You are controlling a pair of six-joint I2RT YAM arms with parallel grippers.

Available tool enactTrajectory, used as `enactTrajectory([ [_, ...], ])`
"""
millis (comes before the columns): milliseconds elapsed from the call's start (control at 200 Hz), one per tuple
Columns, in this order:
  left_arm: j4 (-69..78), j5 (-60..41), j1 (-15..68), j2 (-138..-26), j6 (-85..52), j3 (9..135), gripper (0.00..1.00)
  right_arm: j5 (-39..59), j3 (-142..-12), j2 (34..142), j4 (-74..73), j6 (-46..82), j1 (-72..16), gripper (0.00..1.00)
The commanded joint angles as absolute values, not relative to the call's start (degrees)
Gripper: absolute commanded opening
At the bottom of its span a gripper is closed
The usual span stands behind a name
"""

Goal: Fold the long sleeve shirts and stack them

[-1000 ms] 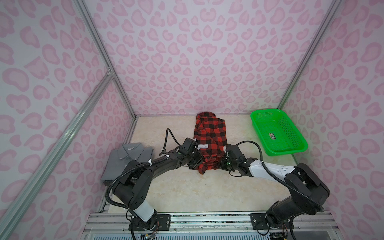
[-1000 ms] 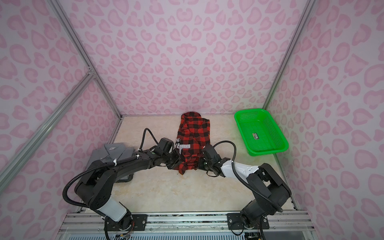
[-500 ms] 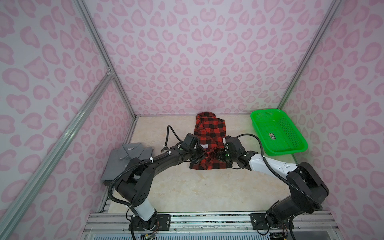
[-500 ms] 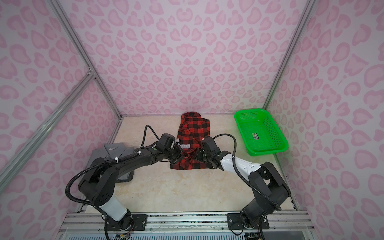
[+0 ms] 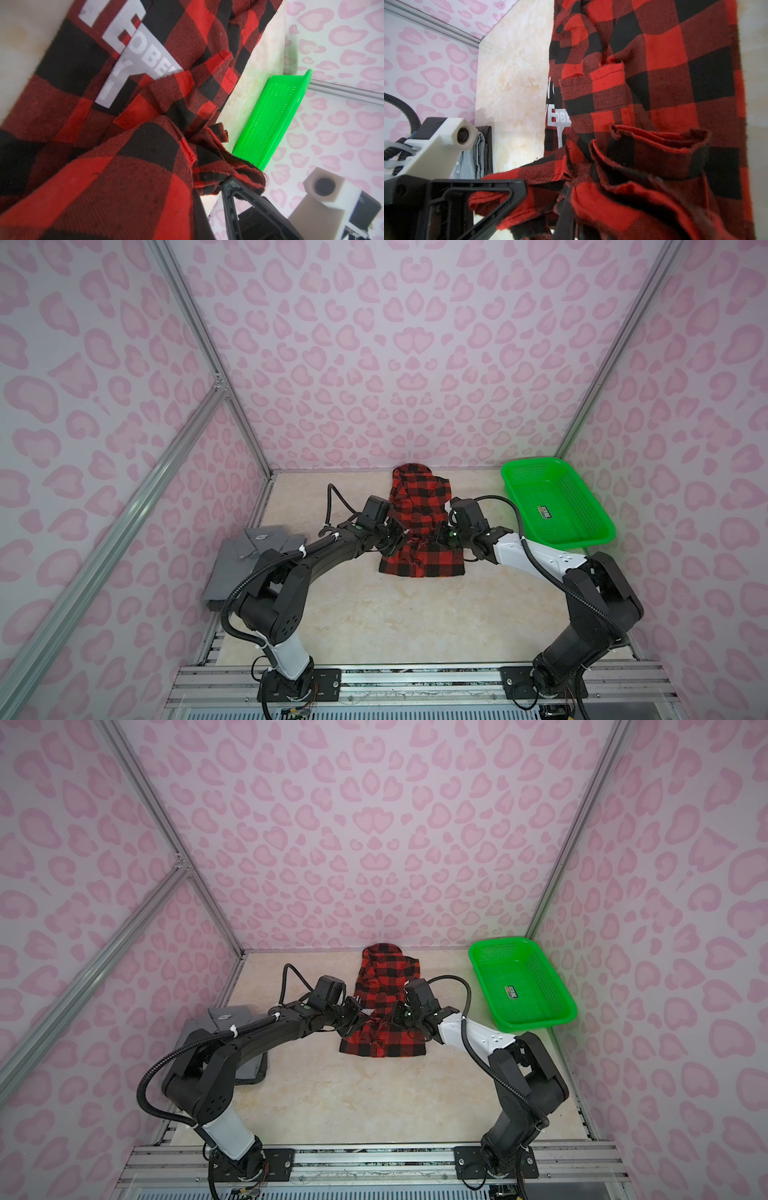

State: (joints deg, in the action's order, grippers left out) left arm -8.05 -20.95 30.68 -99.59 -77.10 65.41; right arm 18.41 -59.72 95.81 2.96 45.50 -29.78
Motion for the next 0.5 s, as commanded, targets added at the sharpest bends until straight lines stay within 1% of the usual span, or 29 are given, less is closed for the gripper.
enactTrajectory([
  [0, -8.8, -21.6, 30.2, -101.1, -77.1, 67.3, 0.16, 19.8, -60.7, 97.4, 3.2, 45.8, -29.2, 0.00],
  [40, -8.9, -21.7, 30.0, -101.5, -77.1, 67.8, 0.19, 20.0, -61.2, 98.0, 3.0, 46.0, -28.9, 0.01],
  [125, -8.9, -22.1, 29.7, -102.1, -77.1, 68.4, 0.29, 20.2, -62.5, 98.8, 3.7, 45.7, -28.3, 0.06],
  [165, -9.0, -22.1, 29.6, -102.2, -77.1, 68.7, 0.35, 20.4, -63.3, 99.2, 4.0, 45.4, -28.2, 0.11],
  [180, -9.1, -22.1, 29.6, -102.3, -77.0, 68.8, 0.35, 20.5, -63.6, 99.4, 4.3, 45.2, -28.2, 0.14],
  [195, -9.1, -22.1, 29.6, -102.2, -77.0, 68.9, 0.40, 20.6, -64.0, 99.5, 4.5, 45.0, -28.1, 0.16],
  [225, -9.3, -22.1, 29.5, -102.2, -76.9, 69.2, 0.45, 20.9, -64.8, 100.0, 5.4, 44.6, -28.0, 0.20],
  [280, -9.8, -22.1, 29.4, -102.2, -76.7, 69.6, 0.49, 21.4, -66.2, 100.7, 7.0, 43.9, -27.8, 0.24],
  [335, -10.0, -22.0, 29.3, -102.0, -76.6, 69.9, 0.50, 21.6, -67.0, 100.9, 7.8, 43.3, -27.8, 0.30],
  [365, -10.2, -22.0, 29.2, -101.9, -76.5, 69.9, 0.53, 21.9, -67.0, 100.8, 7.9, 42.9, -27.7, 0.33],
  [420, -10.5, -22.0, 29.1, -101.8, -76.4, 70.1, 0.54, 22.3, -67.6, 100.5, 8.5, 42.1, -27.6, 0.40],
  [495, -10.6, -21.9, 29.0, -101.9, -76.4, 70.4, 0.54, 22.8, -68.9, 100.2, 10.4, 41.1, -27.4, 0.44],
])
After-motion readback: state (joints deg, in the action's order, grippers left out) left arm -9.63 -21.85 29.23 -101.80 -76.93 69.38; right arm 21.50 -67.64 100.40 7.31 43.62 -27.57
